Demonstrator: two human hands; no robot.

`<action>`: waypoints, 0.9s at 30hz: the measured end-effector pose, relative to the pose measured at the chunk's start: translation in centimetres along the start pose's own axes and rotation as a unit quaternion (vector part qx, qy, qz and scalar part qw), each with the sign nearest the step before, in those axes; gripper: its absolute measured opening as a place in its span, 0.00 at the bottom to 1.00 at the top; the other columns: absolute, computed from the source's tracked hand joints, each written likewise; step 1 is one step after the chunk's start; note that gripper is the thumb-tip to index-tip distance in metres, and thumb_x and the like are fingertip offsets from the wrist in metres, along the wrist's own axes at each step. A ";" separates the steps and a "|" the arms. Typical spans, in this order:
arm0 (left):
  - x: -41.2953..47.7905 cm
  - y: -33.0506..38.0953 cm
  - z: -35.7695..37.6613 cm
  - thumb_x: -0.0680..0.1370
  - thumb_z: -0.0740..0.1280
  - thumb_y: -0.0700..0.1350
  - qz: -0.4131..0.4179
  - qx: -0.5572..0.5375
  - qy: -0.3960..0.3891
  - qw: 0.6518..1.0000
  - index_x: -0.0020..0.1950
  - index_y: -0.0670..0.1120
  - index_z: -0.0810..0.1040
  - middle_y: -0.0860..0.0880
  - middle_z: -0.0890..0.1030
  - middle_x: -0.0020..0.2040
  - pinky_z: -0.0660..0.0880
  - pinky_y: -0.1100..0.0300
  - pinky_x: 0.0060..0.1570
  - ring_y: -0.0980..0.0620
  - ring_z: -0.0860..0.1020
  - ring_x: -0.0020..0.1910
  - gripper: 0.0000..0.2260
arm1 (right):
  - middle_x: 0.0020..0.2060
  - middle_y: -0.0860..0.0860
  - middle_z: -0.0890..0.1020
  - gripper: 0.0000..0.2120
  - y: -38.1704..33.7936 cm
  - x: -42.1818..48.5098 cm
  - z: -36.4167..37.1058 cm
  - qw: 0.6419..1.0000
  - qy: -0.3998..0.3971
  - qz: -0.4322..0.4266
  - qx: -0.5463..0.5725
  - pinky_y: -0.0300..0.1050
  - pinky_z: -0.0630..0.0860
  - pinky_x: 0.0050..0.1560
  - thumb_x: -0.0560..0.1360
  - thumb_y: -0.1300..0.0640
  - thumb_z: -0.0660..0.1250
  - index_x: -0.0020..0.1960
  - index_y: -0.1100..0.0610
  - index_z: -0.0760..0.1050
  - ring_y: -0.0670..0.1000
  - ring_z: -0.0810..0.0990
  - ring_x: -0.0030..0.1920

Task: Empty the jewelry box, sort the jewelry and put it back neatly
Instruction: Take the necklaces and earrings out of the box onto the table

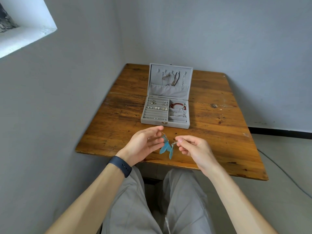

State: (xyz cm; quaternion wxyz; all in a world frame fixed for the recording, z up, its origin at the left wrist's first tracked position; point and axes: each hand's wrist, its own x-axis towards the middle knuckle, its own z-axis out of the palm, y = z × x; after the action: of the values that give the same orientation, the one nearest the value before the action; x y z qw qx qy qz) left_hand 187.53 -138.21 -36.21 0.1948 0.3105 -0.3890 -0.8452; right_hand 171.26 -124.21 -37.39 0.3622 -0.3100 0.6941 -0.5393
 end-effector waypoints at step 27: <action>6.3 0.1 0.4 0.77 0.72 0.48 0.122 0.657 0.167 0.725 0.53 0.50 0.84 0.51 0.84 0.49 0.74 0.61 0.44 0.53 0.80 0.48 0.06 | 0.48 0.44 0.87 0.09 4.1 0.6 -3.6 1.000 0.000 0.025 0.018 0.36 0.80 0.45 0.79 0.58 0.68 0.59 0.50 0.80 0.46 0.85 0.49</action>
State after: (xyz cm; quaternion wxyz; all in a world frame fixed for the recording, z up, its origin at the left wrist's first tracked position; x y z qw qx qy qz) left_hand 182.67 -141.68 -38.27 0.1054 0.4466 -0.8428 -0.2812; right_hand 167.76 -121.86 -40.87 0.3811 -0.2862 0.6916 -0.5428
